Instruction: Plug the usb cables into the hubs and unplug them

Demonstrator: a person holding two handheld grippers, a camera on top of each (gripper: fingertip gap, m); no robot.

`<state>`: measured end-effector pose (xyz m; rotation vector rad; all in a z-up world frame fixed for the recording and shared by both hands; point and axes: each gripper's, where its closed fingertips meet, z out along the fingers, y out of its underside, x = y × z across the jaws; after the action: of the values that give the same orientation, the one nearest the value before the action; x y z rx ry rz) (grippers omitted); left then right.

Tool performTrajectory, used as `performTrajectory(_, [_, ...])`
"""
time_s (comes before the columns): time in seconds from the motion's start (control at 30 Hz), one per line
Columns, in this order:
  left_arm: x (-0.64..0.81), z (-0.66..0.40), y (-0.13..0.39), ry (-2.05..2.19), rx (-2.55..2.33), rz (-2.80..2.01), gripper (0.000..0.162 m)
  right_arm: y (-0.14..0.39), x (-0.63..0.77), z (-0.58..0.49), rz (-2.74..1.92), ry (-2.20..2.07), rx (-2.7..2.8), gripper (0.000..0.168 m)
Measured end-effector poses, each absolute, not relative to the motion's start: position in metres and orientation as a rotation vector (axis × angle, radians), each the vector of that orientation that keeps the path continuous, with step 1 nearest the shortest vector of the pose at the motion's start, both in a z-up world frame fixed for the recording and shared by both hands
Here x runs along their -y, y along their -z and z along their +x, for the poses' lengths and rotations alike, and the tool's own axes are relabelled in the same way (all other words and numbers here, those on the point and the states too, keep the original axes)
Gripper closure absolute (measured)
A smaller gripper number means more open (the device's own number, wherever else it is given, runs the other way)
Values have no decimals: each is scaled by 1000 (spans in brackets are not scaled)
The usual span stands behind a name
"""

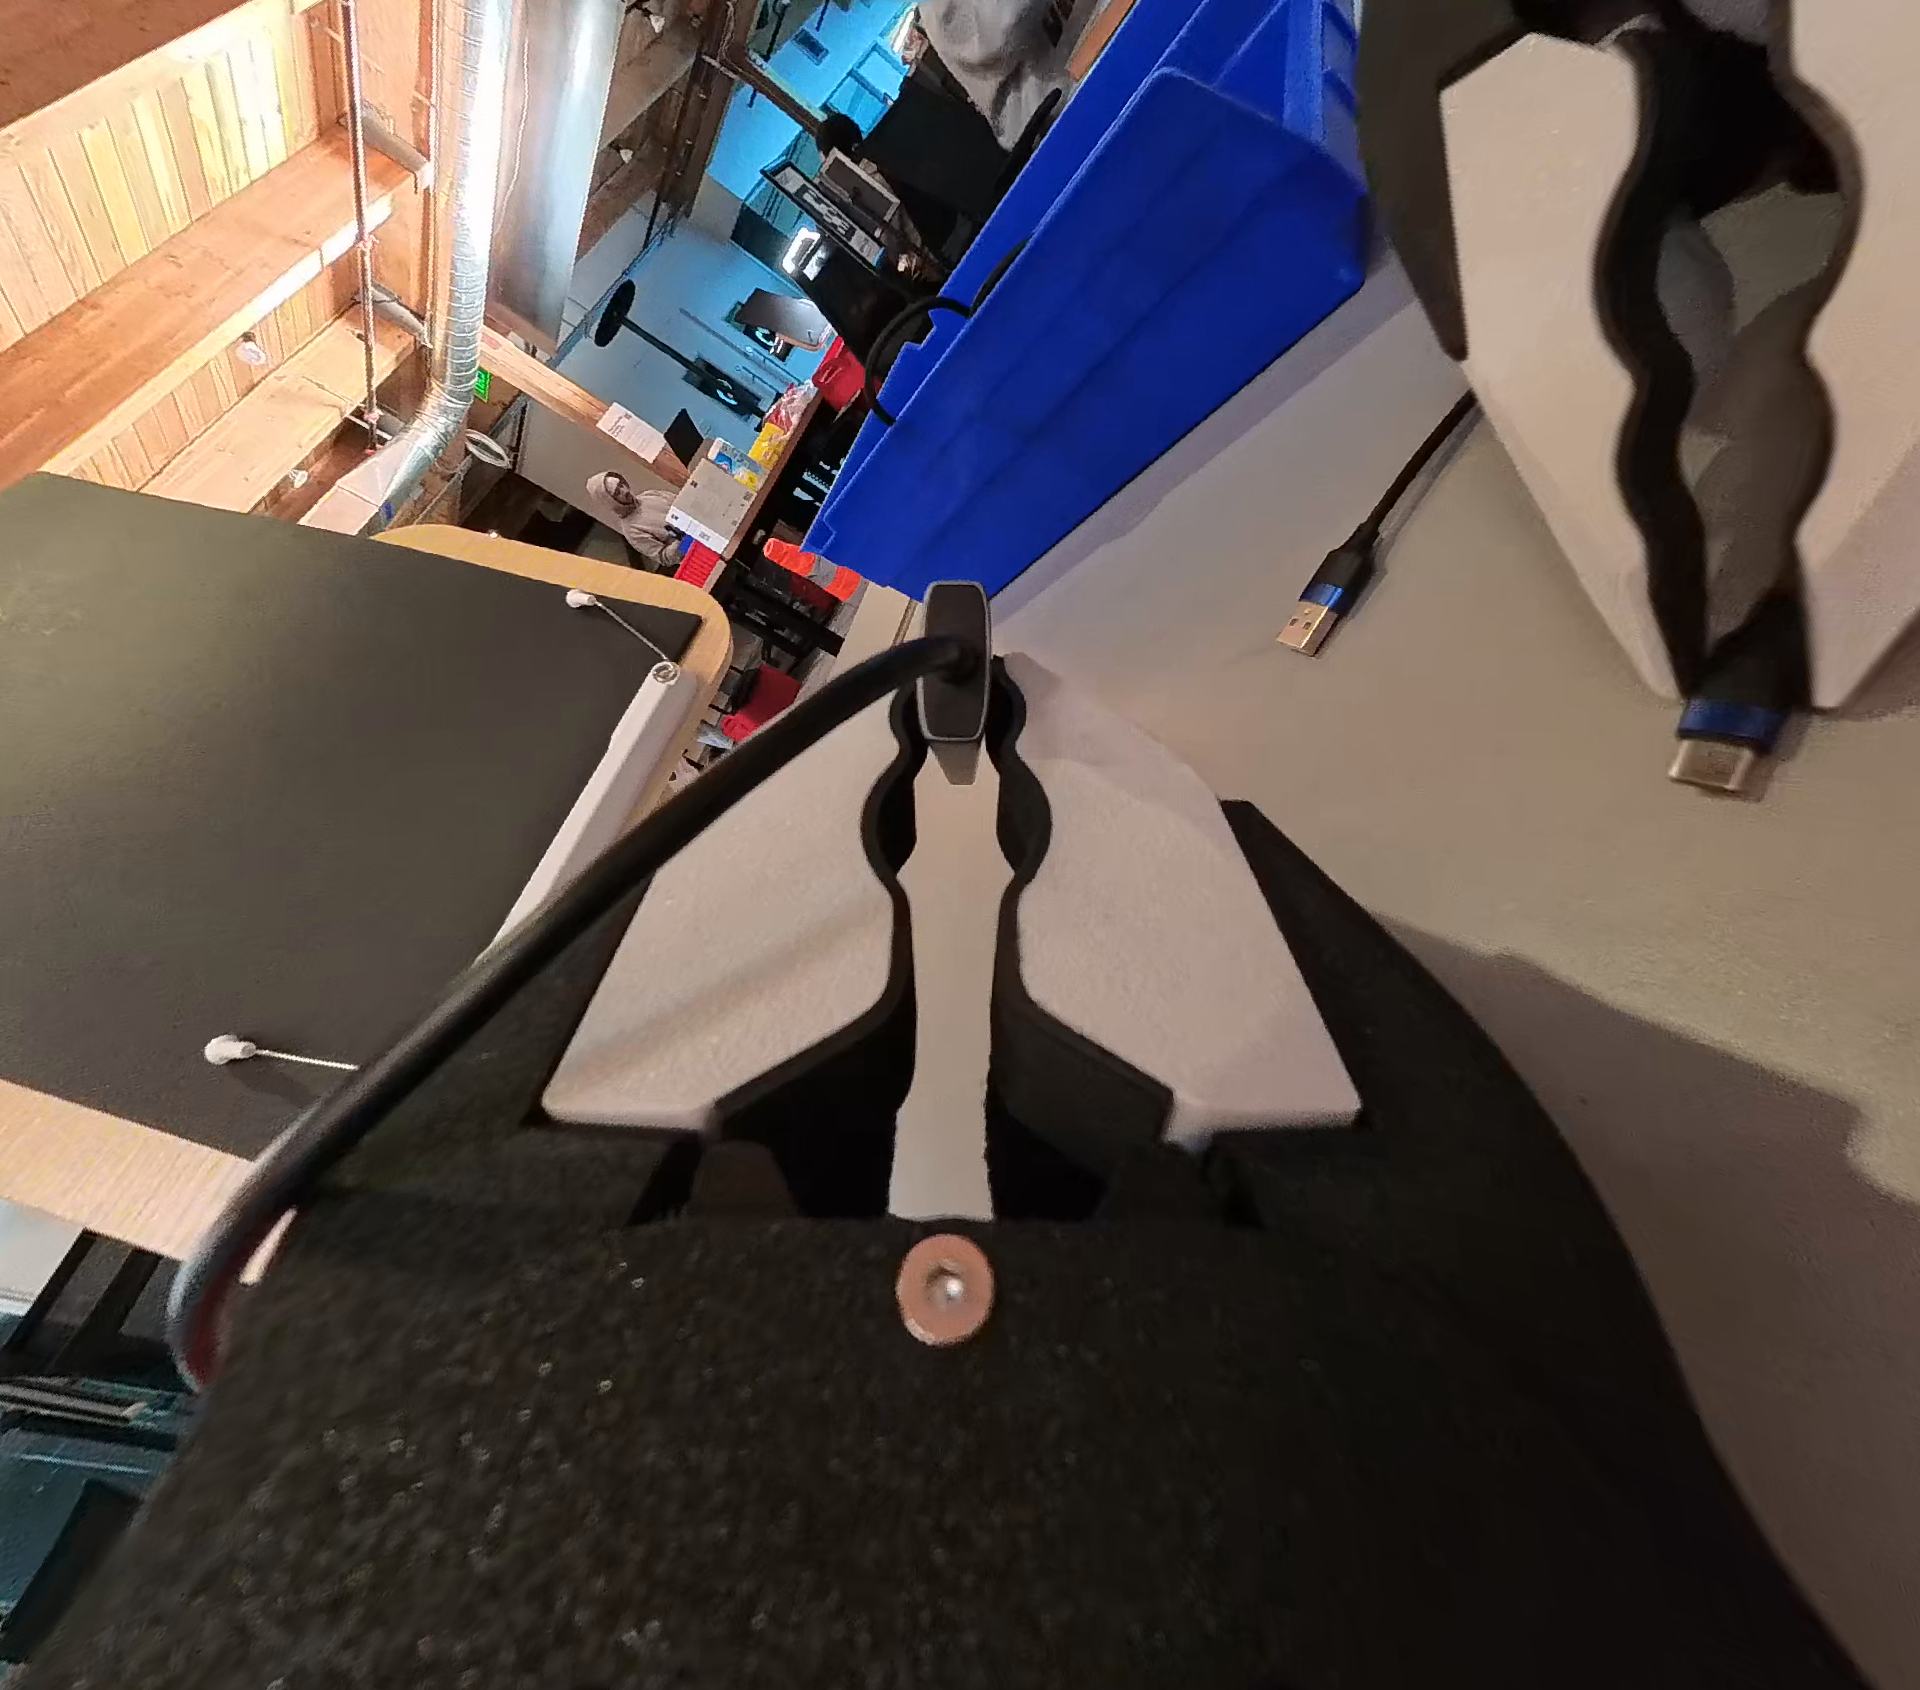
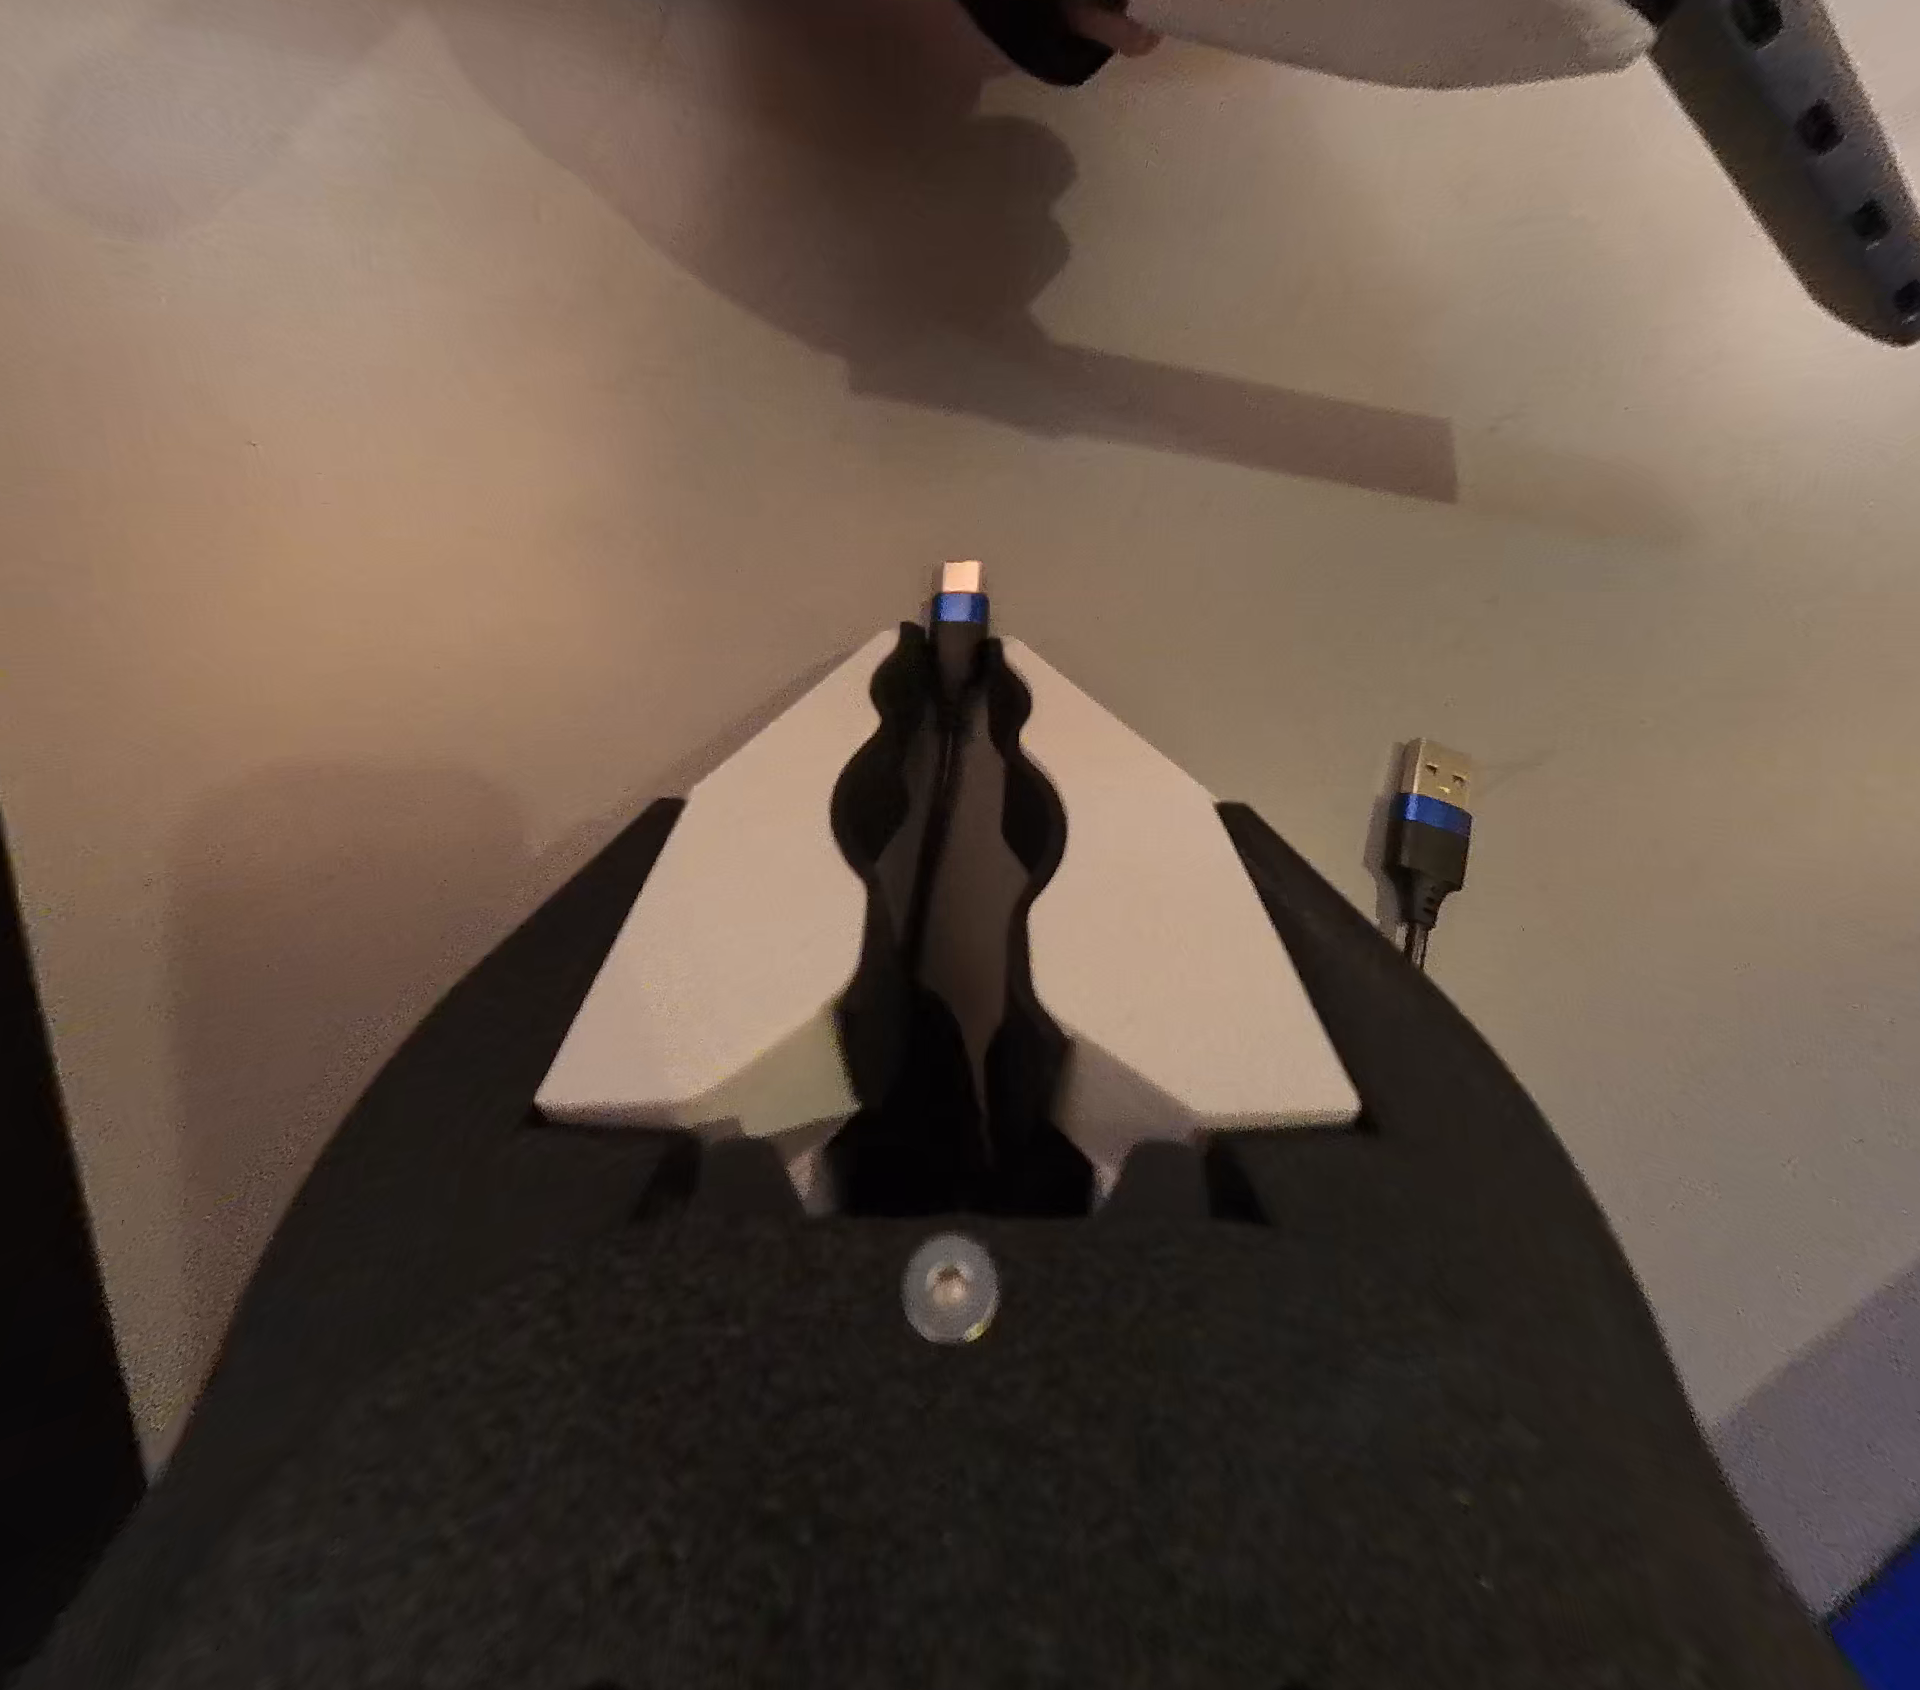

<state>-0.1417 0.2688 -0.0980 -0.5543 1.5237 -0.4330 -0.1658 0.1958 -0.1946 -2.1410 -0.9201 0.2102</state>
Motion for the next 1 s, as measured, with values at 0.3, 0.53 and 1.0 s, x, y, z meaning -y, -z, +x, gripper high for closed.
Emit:
performTrajectory(0.3, [-265, -142, 96, 426, -1522, -533, 152, 177, -194, -159, -2147, -288, 809, 159])
performTrajectory(0.53, [-247, -141, 96, 358, -1539, -412, 152, 106, -197, -139, -2182, -592, 508, 159])
performTrajectory(1.0, [-221, -138, 104, 280, -1584, -265, 152, 105, -196, -146, -2256, -740, 476, 159])
